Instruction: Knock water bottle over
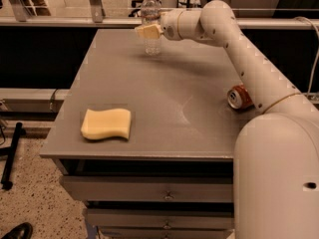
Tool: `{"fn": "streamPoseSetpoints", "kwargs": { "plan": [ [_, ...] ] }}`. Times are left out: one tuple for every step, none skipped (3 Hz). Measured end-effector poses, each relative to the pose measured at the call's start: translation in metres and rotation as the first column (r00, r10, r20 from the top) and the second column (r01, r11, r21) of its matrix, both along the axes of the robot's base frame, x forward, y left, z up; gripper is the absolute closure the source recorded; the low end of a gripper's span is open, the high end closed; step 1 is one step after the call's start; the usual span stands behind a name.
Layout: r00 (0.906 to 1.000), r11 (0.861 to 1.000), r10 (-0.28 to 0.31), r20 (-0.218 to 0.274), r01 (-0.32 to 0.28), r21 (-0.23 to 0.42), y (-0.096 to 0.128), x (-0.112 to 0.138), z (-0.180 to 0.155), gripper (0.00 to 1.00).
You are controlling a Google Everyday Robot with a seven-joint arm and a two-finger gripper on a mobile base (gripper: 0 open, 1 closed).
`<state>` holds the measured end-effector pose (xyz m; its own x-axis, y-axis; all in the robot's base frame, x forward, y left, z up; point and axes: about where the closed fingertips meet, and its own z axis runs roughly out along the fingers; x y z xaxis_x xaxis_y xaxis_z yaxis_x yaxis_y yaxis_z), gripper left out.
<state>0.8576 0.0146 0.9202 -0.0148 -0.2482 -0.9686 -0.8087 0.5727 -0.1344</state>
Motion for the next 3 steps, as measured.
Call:
{"fn": "streamPoseSetpoints", "kwargs": {
  "plan": [
    [0.9987, 0.999, 0.002, 0.050, 0.000, -0.054, -0.014, -0.019, 0.019, 0.94],
    [0.9969, 0.983, 0.024, 0.075, -0.010, -0.183, -0.029, -0.043, 0.040, 1.00],
    [0.9972, 0.897, 0.074, 0.007, -0.064, -0.437, -0.056, -0.072, 0.034, 1.00]
  ]
}}
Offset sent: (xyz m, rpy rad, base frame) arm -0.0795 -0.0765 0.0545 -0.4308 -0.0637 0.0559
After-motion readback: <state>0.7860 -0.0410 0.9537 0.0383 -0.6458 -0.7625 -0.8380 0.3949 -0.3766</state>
